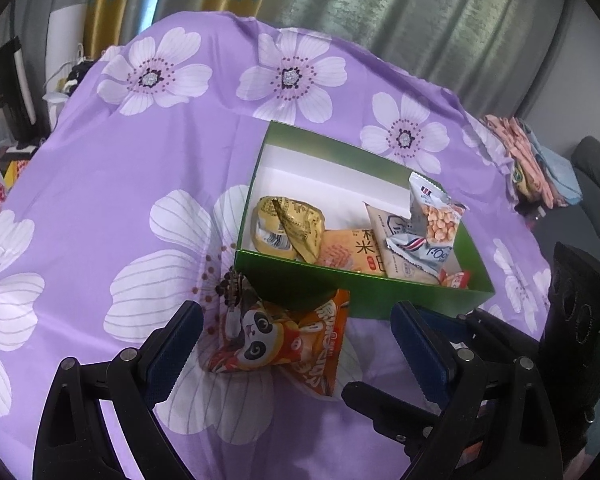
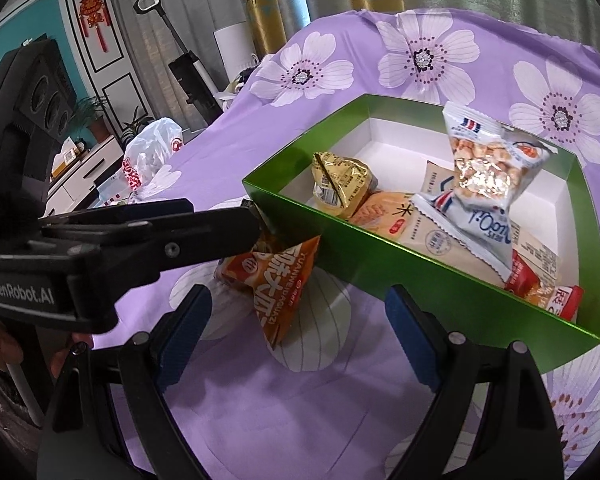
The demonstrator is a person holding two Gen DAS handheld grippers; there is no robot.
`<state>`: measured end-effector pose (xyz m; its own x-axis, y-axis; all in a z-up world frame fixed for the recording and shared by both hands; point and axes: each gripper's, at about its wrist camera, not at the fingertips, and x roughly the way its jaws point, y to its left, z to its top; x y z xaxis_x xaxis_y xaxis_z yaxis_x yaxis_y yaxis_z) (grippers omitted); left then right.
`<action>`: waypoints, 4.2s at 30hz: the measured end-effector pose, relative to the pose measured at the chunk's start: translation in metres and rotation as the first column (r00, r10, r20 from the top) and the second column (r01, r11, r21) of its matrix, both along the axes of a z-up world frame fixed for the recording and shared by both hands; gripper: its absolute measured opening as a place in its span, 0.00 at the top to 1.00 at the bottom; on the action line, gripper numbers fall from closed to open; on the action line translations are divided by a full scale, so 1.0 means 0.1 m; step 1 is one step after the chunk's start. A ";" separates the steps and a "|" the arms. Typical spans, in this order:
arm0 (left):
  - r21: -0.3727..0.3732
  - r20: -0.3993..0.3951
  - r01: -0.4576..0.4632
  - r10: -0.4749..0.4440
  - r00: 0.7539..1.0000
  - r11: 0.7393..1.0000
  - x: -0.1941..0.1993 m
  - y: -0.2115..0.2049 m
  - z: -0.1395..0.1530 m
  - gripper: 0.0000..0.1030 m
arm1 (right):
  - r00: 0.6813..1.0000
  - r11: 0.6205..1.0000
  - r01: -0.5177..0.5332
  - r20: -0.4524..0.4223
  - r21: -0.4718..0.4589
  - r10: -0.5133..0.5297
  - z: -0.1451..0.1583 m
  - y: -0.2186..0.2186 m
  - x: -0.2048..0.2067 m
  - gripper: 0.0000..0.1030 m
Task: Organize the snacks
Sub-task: 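Close the left tool on the orange panda bag, then lift the panda bag with the left tool and carry it over the box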
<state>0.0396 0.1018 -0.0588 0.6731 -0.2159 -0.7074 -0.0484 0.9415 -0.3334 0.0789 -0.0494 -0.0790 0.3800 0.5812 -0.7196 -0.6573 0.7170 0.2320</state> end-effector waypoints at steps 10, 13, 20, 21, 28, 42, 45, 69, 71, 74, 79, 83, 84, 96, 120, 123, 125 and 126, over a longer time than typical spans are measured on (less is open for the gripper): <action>-0.057 -0.013 -0.026 0.025 1.000 0.998 0.03 0.16 -0.12 0.08 | 1.000 1.000 -0.015 -0.018 0.005 0.016 -0.10 0.12 0.04 0.14; -0.065 -0.024 -0.032 0.031 0.999 0.997 0.05 0.20 -0.17 0.08 | 0.999 1.000 -0.023 -0.024 0.009 0.023 -0.13 0.17 0.05 0.14; -0.069 -0.046 -0.039 0.036 0.998 0.997 0.06 0.25 -0.25 0.08 | 0.999 1.000 -0.026 -0.031 0.018 0.027 -0.16 0.23 0.09 0.14; -0.069 -0.047 -0.043 0.040 0.998 0.997 0.06 0.26 -0.27 0.08 | 0.999 0.999 -0.026 -0.032 0.019 0.027 -0.17 0.24 0.09 0.14; -0.128 -0.046 -0.023 0.017 0.999 0.991 0.10 0.31 -0.34 0.08 | 0.998 0.999 -0.041 -0.049 0.031 0.043 -0.24 0.31 0.12 0.14; -0.219 -0.082 0.004 -0.023 0.996 0.976 0.18 0.31 -0.50 0.08 | 0.995 0.998 -0.041 -0.088 0.050 0.045 -0.33 0.30 0.15 0.14; -0.231 -0.087 -0.002 -0.019 0.996 0.973 0.19 0.33 -0.52 0.14 | 0.994 0.997 -0.044 -0.102 0.058 0.050 -0.36 0.31 0.16 0.17; -0.279 -0.059 0.032 -0.050 0.997 0.960 0.25 0.30 -0.57 0.28 | 0.985 0.993 -0.080 -0.147 0.085 0.092 -0.39 0.34 0.14 0.46; -0.278 -0.059 0.033 -0.052 0.997 0.960 0.25 0.30 -0.57 0.29 | 0.985 0.993 -0.084 -0.143 0.085 0.095 -0.39 0.34 0.13 0.47; -0.276 -0.057 0.035 -0.053 0.997 0.961 0.24 0.29 -0.56 0.29 | 0.986 0.992 -0.088 -0.137 0.085 0.099 -0.38 0.33 0.13 0.49; -0.273 -0.054 0.036 -0.053 0.997 0.961 0.22 0.29 -0.55 0.29 | 0.986 0.992 -0.093 -0.129 0.088 0.104 -0.36 0.32 0.11 0.52; -0.272 -0.051 0.038 -0.054 0.997 0.961 0.22 0.29 -0.54 0.29 | 0.987 0.992 -0.092 -0.126 0.088 0.103 -0.35 0.32 0.11 0.52; -0.271 -0.050 0.039 -0.055 0.997 0.962 0.22 0.29 -0.54 0.29 | 0.987 0.992 -0.093 -0.125 0.089 0.104 -0.35 0.32 0.10 0.52; -0.263 -0.034 0.051 -0.062 0.997 0.963 0.16 0.26 -0.45 0.29 | 0.988 0.991 -0.095 -0.113 0.092 0.106 -0.27 0.30 0.03 0.53; -0.268 0.033 0.117 -0.112 0.993 0.956 -0.11 -0.12 -0.07 0.29 | 0.996 0.995 -0.073 -0.047 0.074 0.076 0.13 -0.08 -0.27 0.53; -0.258 0.034 0.120 -0.115 0.993 0.959 -0.15 -0.17 -0.01 0.29 | 0.997 0.994 -0.070 -0.038 0.081 0.074 0.17 -0.13 -0.32 0.53; -0.251 0.036 0.121 -0.116 0.993 0.960 -0.18 -0.21 0.02 0.29 | 0.997 0.994 -0.069 -0.033 0.086 0.073 0.20 -0.17 -0.35 0.53; -0.246 0.037 0.123 -0.118 0.992 0.961 -0.20 -0.24 0.05 0.29 | 0.997 0.994 -0.069 -0.031 0.088 0.072 0.21 -0.18 -0.36 0.53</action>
<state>0.0201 0.0779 -0.0539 0.6458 -0.4631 -0.6071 0.0703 0.8278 -0.5566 0.0428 -0.0678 -0.0578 0.3114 0.6669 -0.6770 -0.6964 0.6449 0.3149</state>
